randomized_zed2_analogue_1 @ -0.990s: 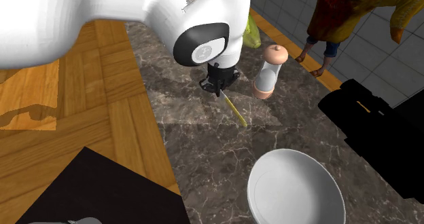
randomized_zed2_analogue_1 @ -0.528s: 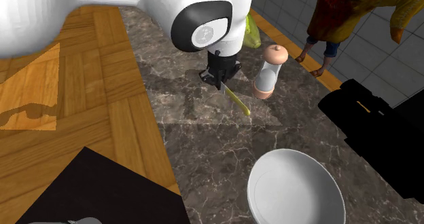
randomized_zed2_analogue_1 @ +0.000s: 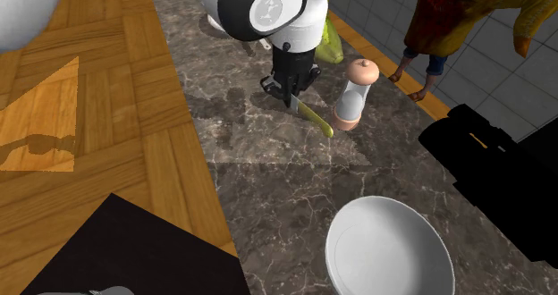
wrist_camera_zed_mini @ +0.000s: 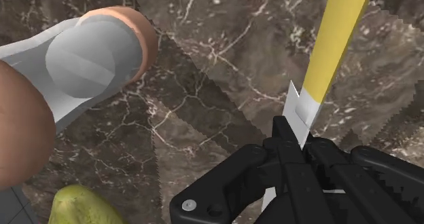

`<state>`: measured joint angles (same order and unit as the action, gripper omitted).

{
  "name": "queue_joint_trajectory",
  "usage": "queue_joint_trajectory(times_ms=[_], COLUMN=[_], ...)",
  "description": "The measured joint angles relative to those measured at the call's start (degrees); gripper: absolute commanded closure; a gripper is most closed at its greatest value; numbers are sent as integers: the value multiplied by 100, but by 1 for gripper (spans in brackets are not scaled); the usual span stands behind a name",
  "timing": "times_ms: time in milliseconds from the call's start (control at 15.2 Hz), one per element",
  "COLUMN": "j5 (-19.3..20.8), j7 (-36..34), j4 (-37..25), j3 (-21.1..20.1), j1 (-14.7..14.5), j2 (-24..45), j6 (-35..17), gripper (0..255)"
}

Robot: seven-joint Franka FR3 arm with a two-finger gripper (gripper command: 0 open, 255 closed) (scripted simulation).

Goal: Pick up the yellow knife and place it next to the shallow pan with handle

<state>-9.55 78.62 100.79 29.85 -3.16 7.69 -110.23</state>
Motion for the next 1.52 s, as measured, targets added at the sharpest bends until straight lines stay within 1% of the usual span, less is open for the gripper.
queue_joint_trajectory(times_ms=[330, 528, 726, 792, 990, 1122, 1518], j5=[30, -31, -61, -123, -219, -239, -265], j7=[-48, -266, -578, -672, -967, -1026, -999], j4=[-344, -601, -779, -1072, -1523, -1538, -1106], j3=[9, -91, -226, -270, -402, -432, -456], j1=[7, -100, -271, -295, -422, -458, -500], j2=[-23, 154, 305, 480, 813, 878, 900], j6=[361, 439, 446, 572, 685, 634, 187], gripper=[255, 255, 255, 255, 255, 255, 255])
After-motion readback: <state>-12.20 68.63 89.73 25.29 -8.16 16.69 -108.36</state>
